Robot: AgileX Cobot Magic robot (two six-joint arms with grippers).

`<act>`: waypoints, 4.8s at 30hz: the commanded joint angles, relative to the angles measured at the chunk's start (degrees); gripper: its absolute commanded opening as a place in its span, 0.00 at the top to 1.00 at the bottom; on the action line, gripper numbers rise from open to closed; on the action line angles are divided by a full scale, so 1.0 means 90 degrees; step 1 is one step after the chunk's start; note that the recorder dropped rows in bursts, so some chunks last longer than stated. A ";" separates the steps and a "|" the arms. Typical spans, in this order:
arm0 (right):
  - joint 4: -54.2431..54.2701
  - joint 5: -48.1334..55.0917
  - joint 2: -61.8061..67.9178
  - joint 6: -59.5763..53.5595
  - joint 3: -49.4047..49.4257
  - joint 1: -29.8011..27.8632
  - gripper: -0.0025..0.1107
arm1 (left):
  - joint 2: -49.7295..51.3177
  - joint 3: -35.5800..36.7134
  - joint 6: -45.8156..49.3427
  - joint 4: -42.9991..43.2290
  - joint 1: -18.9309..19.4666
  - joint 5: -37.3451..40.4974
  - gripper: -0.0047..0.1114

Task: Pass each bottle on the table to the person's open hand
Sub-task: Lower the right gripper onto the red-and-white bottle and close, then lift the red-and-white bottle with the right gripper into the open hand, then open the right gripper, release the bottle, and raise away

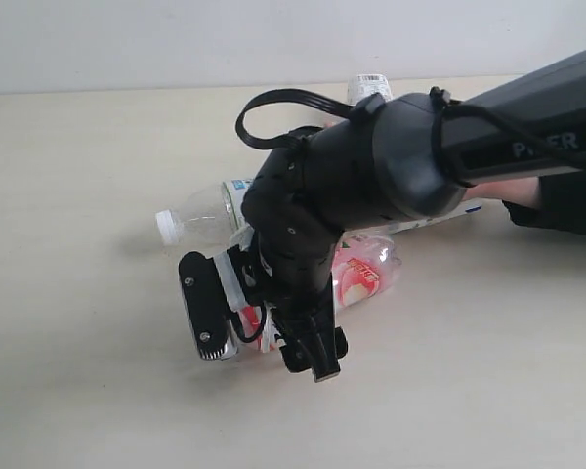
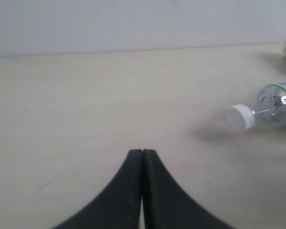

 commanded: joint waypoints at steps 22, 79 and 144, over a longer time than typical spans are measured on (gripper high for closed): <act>0.0002 0.0142 -0.0325 0.1120 -0.0092 0.0220 0.98 | -0.0031 0.0020 -0.0024 0.0006 0.0012 -0.0037 0.94; 0.1267 0.2254 -0.0200 0.6839 -0.2760 -0.2949 0.57 | -0.0031 0.0020 -0.0014 0.0006 0.0012 -0.0037 0.94; 0.1282 -0.1381 -0.6279 0.4136 0.1882 -0.2949 0.98 | -0.0031 0.0020 -0.0026 0.0006 0.0012 -0.0037 0.94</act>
